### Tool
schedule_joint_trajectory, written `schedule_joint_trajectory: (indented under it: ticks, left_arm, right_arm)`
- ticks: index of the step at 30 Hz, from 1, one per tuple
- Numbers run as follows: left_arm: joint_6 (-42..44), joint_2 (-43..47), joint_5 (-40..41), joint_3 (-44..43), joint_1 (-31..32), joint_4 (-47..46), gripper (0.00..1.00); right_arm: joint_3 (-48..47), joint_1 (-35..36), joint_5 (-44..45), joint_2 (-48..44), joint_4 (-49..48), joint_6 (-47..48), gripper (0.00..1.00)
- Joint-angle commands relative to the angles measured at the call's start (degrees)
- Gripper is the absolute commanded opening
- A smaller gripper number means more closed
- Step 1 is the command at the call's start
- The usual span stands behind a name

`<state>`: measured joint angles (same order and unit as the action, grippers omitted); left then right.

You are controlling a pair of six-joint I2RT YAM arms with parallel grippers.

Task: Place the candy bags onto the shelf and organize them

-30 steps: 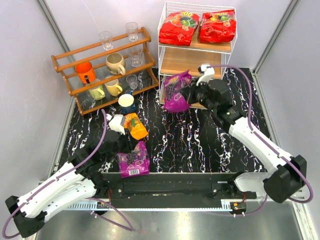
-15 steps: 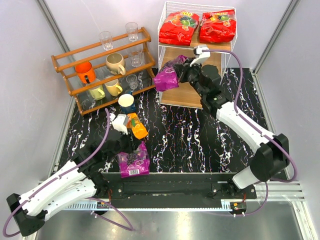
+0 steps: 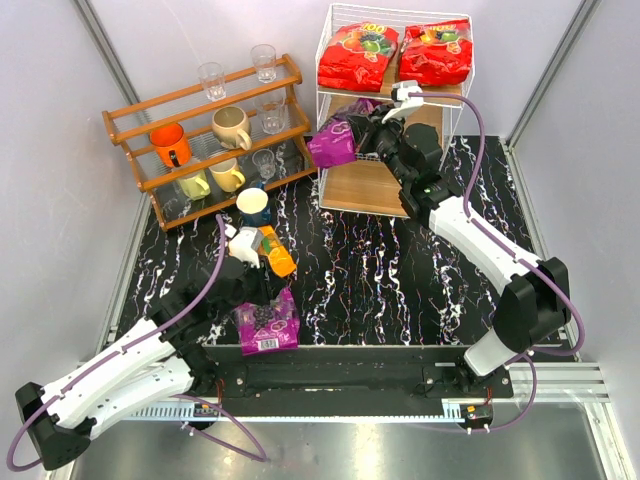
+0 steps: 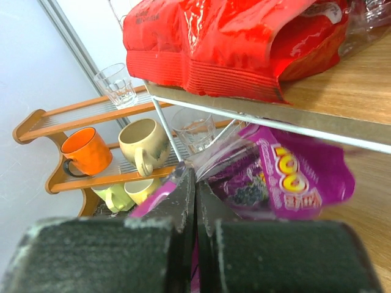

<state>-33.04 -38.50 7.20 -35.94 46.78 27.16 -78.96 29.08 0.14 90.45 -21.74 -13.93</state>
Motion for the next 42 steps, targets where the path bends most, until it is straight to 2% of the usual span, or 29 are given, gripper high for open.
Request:
schedule_joint_trajectory:
  ticks: [1,8,12,19,22,25,30,34,37,38,39,42]
  left_arm:
    - [0.6,-0.1,-1.1,-0.4,-0.2,-3.6,0.26]
    - [0.3,-0.6,-1.6,-0.2,-0.1,-4.6,0.25]
    - [0.3,-1.0,-1.4,0.3,-0.1,-4.9,0.25]
    - [1.0,-2.5,-1.0,0.5,-0.2,-6.1,0.25]
    - [2.4,-3.0,-1.8,0.9,-0.2,-9.4,0.25]
    - [5.2,-4.0,-1.9,0.8,-0.2,-16.2,0.25]
    - [8.7,-9.8,-1.5,-4.7,-0.8,-30.5,0.25]
    - [7.3,-19.7,-6.9,-7.2,-4.5,-45.1,0.26]
    - [5.9,-26.2,-13.5,-11.2,-8.5,-53.2,0.19]
    - [5.5,-30.0,-14.7,-12.7,-9.4,-57.6,0.13]
    - [5.4,-31.8,-15.5,-13.6,-10.6,-59.7,0.03]
    - [6.8,-39.9,-17.6,-18.4,-11.4,-63.6,0.00]
  right_arm:
    - [-3.8,-1.0,0.0,-2.9,-10.8,-0.3,0.00]
    - [-3.0,-1.3,1.1,-3.6,-11.0,1.4,0.00]
    - [-3.0,-2.6,1.3,-1.1,-11.3,1.5,0.00]
    - [-2.7,-5.9,-4.0,3.0,-15.6,-1.1,0.00]
    - [-2.0,-6.7,-3.7,4.0,-16.4,-1.7,0.00]
    - [-1.1,-7.6,-3.6,4.6,-16.2,-2.7,0.00]
    - [-0.1,-9.1,-4.7,5.2,-14.7,-4.3,0.00]
    - [-0.2,-9.6,-7.9,6.0,-13.2,-5.7,0.00]
    - [-1.2,-9.6,-11.3,7.1,-11.6,-6.8,0.00]
    - [-1.6,-9.6,-12.3,7.7,-10.8,-7.0,0.00]
    - [-1.9,-9.6,-12.9,7.9,-10.3,-7.3,0.00]
    - [-1.9,-9.6,-14.4,8.6,-9.9,-7.2,0.00]
